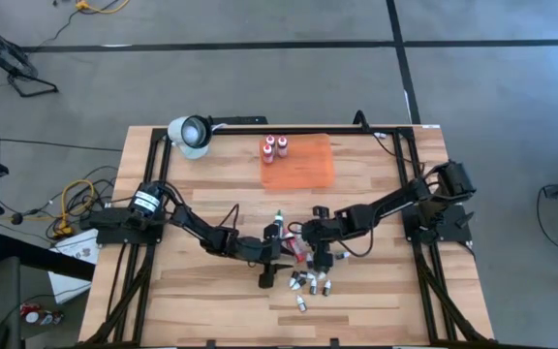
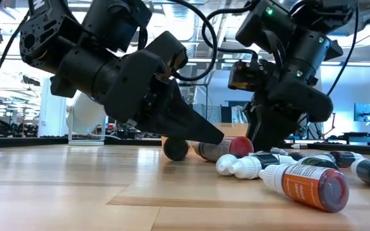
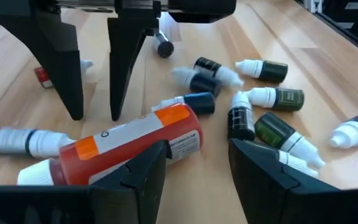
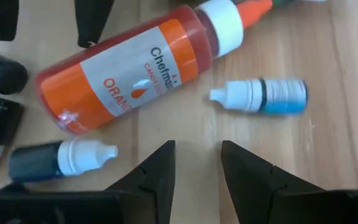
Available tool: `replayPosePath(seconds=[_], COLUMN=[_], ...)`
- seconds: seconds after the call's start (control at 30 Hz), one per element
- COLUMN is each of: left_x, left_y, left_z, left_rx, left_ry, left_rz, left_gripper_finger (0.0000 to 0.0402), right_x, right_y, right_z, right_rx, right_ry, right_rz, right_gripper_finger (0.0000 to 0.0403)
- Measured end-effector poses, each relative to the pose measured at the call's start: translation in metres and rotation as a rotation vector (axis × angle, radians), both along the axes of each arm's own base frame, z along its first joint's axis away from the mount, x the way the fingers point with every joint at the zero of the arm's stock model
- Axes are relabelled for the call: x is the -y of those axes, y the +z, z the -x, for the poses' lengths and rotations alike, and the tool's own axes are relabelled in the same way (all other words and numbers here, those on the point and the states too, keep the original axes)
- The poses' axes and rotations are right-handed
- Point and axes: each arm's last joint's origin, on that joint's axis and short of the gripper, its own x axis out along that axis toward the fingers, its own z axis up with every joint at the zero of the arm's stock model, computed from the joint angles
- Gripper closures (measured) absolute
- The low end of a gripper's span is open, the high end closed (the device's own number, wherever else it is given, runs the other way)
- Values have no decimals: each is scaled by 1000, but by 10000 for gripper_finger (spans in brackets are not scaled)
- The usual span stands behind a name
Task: Pick & Place food coloring
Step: Put the large orange coloring bottle into the orange bin
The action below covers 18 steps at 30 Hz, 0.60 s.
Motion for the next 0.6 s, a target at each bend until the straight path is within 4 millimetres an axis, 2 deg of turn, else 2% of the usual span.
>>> replayPosePath(seconds=[0.33, 0.6], left_x=[-4, -10], left_y=[-9, 2], left_z=[4, -9], left_rx=[-103, -47], left_ry=[13, 47], left_rz=[-17, -7], left_gripper_finger=[233, 233], right_x=[3, 9], right_y=[9, 22], right_z=[5, 4], right_rx=[-9, 51], right_ry=[-25, -60], right_rz=[40, 21], right_gripper_finger=[281, 281])
